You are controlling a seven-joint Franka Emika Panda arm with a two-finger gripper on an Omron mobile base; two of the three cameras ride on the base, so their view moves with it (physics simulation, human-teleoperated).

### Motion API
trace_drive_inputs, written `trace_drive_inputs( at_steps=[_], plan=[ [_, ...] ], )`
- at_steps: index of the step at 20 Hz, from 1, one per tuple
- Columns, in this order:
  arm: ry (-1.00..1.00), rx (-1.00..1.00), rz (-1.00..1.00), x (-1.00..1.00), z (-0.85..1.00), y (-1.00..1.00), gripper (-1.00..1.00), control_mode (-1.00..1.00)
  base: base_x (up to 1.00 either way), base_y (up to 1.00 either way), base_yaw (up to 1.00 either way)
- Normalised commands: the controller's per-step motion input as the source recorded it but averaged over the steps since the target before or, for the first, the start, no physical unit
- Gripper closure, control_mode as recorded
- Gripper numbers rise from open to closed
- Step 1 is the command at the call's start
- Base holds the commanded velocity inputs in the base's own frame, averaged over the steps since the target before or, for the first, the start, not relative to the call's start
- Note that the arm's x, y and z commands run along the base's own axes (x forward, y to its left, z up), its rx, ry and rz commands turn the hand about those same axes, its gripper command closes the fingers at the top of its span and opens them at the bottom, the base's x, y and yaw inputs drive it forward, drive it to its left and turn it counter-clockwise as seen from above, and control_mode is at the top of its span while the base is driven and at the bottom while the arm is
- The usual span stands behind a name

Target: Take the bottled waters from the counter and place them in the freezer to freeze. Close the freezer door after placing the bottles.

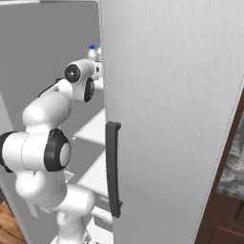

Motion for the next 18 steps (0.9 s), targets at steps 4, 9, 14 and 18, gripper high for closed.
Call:
trace_drive_inputs(
  at_steps=[4,9,14,18],
  plan=[
    [0.0,0.0,-0.06,-0.01,-0.52,-0.19,1.0,-1.0,0.0,0.0,0.0],
    [-0.01,0.0,-0.03,0.0,-0.45,-0.06,1.0,-1.0,0.0,0.0,0.0],
    [-0.01,0.01,0.0,0.0,-0.17,0.0,1.0,-1.0,0.0,0.0,0.0],
    [0.0,0.01,0.0,0.0,-0.06,0.0,-1.0,-1.0,0.0,0.0,0.0]
  ],
)
